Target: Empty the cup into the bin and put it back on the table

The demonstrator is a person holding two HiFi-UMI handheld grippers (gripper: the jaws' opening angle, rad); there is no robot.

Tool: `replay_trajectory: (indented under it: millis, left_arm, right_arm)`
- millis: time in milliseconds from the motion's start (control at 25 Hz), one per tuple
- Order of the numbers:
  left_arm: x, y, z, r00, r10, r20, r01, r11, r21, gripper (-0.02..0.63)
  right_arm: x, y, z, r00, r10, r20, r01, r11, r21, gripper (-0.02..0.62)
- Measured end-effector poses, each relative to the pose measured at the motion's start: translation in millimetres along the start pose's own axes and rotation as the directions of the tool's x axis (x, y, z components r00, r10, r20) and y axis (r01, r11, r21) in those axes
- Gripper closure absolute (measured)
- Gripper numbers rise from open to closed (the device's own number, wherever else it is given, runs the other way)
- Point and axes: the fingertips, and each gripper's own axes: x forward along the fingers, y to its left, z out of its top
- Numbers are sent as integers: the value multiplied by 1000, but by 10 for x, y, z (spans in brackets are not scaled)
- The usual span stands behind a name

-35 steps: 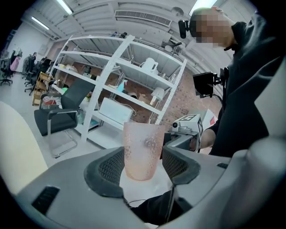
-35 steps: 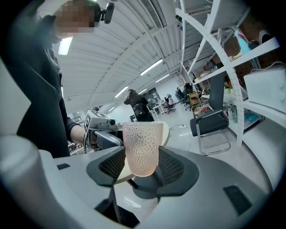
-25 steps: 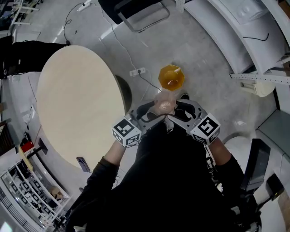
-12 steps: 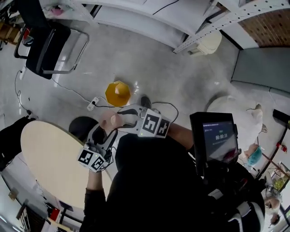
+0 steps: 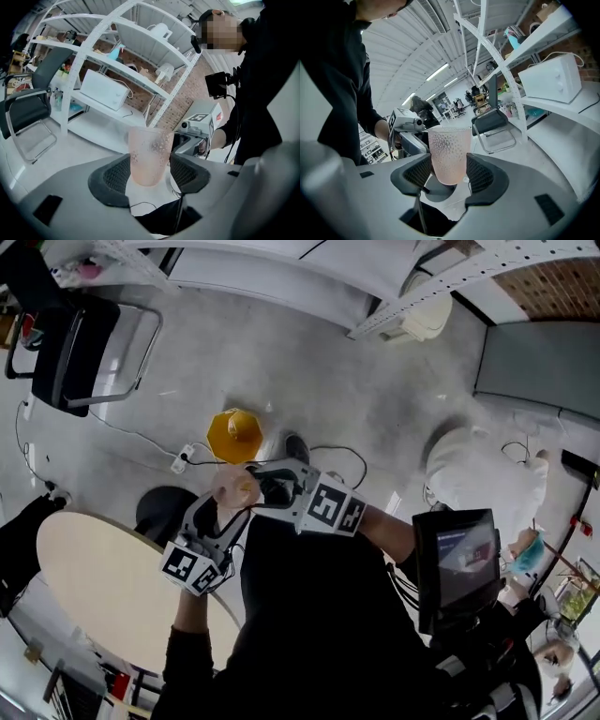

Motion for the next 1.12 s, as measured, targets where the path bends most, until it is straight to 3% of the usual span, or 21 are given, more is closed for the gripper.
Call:
replay_trajectory:
  millis: [280, 640, 1120]
  left_arm:
    - [102, 418, -407, 999, -35, -2, 35, 998, -55, 333]
    - [137, 1026, -1271, 999, 2, -36, -7, 987, -159, 331]
    - [655, 1582, -2144, 998, -8, -63, -9, 964, -267, 333]
  right_arm:
    - [384, -237, -300, 999, -40, -20, 40, 999, 26, 354]
    - [1089, -454, -1153, 987, 47, -154, -36, 996, 79, 354]
    - [1466, -983, -2110, 975, 83, -206, -45, 982, 183, 356]
